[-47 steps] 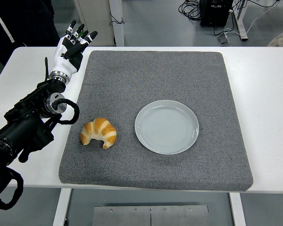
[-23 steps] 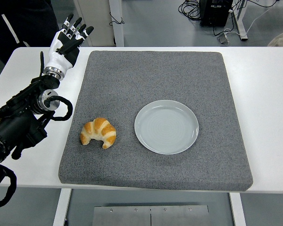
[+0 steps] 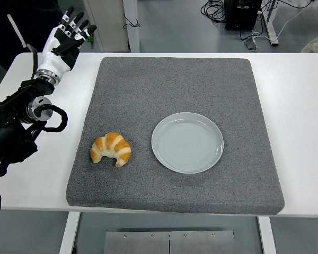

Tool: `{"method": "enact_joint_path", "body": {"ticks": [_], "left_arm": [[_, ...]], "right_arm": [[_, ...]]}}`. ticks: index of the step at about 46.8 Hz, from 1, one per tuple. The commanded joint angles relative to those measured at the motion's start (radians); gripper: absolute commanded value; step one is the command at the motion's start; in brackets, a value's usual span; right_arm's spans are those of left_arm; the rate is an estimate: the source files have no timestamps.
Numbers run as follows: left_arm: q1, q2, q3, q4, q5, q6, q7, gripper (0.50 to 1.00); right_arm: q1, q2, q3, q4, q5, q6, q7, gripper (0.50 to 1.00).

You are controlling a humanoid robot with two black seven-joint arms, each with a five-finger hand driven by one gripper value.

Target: Place the bread on the plate

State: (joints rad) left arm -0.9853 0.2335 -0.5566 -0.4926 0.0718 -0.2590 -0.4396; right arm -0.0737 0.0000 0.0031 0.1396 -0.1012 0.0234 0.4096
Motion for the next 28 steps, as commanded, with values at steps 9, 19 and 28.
{"method": "enact_joint_path", "body": {"ticks": [9, 19, 28], "left_arm": [[-0.038, 0.076, 0.173, -0.049, 0.000, 0.012, 0.004, 0.968], [-0.050, 0.115, 0.248, -0.072, 0.006, 0.055, 0.096, 0.965], [-0.055, 0.168, 0.238, -0.162, 0.109, 0.064, 0.105, 0.965]], "right_arm": [[0.000, 0.000, 0.000, 0.000, 0.000, 0.000, 0.000, 1.000], [0.000, 0.000, 0.000, 0.000, 0.000, 0.000, 0.000, 1.000], [0.000, 0.000, 0.000, 0.000, 0.000, 0.000, 0.000, 1.000]]}}
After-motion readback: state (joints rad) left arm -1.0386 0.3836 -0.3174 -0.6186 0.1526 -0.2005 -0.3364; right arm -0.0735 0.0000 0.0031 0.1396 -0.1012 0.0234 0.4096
